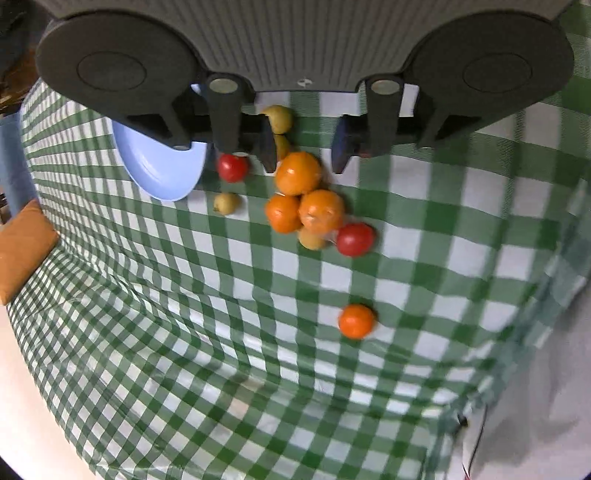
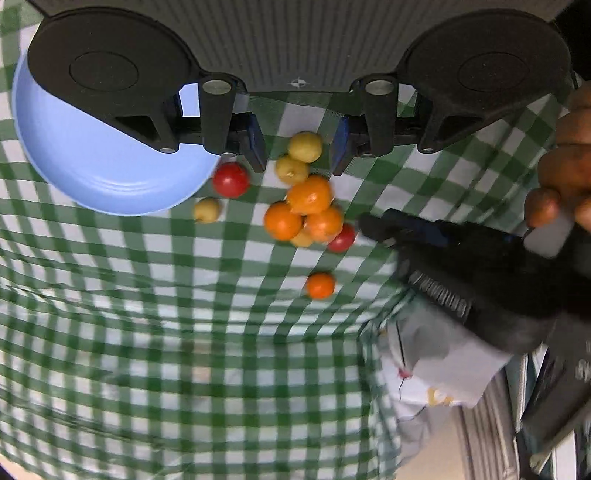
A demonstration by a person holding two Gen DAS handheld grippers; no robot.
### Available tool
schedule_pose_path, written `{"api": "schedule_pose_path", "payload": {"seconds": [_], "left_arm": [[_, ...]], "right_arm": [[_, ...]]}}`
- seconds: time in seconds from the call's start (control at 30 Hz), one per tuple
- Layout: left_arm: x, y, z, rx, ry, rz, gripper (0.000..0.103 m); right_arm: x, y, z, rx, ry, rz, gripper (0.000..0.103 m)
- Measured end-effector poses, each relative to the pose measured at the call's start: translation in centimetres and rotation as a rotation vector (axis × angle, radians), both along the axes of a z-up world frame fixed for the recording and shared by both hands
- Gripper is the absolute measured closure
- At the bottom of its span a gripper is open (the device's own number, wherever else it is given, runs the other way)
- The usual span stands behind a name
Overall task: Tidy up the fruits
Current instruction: 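Grasp the bagged orange with the left tool while the right tool grasps a small yellow fruit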
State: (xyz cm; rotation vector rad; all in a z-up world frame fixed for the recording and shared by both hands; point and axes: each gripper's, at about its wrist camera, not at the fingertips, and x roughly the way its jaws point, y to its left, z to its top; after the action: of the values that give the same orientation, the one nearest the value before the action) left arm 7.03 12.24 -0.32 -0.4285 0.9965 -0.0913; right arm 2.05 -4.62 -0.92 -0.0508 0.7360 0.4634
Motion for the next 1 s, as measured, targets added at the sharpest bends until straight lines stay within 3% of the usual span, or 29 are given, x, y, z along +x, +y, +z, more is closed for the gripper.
{"api": "schedule_pose_path", "payload": {"seconds": [0.33, 0.57, 0.63, 0.7, 1.0], "left_arm": [[3.8, -0.8, -2.3, -0.037, 0.057, 0.011, 0.054], [5.2, -1.9, -3.8, 0.009, 0.101, -0.002, 0.054], [5.5, -2.1, -4.0, 0.016, 0.101, -0.014, 0.055], [5.5, -2.4, -4.2, 0.027, 0.101, -0.027, 0.062], [3.1, -1.6, -2.2, 0.114, 0.090, -0.048, 0.063]], "right_arm": [[2.6, 0.9, -2.3, -0.006, 0.101, 0.010, 0.063], [3.2, 1.3, -3.1, -0.018, 0.131, 0.018, 0.063], [3.3, 1.4, -3.2, -0.021, 0.132, 0.022, 0.065], [3.3, 1.6, -3.3, -0.030, 0.131, 0.031, 0.075], [2.4, 0.5, -1.8, 0.003, 0.110, 0.043, 0.075]]}}
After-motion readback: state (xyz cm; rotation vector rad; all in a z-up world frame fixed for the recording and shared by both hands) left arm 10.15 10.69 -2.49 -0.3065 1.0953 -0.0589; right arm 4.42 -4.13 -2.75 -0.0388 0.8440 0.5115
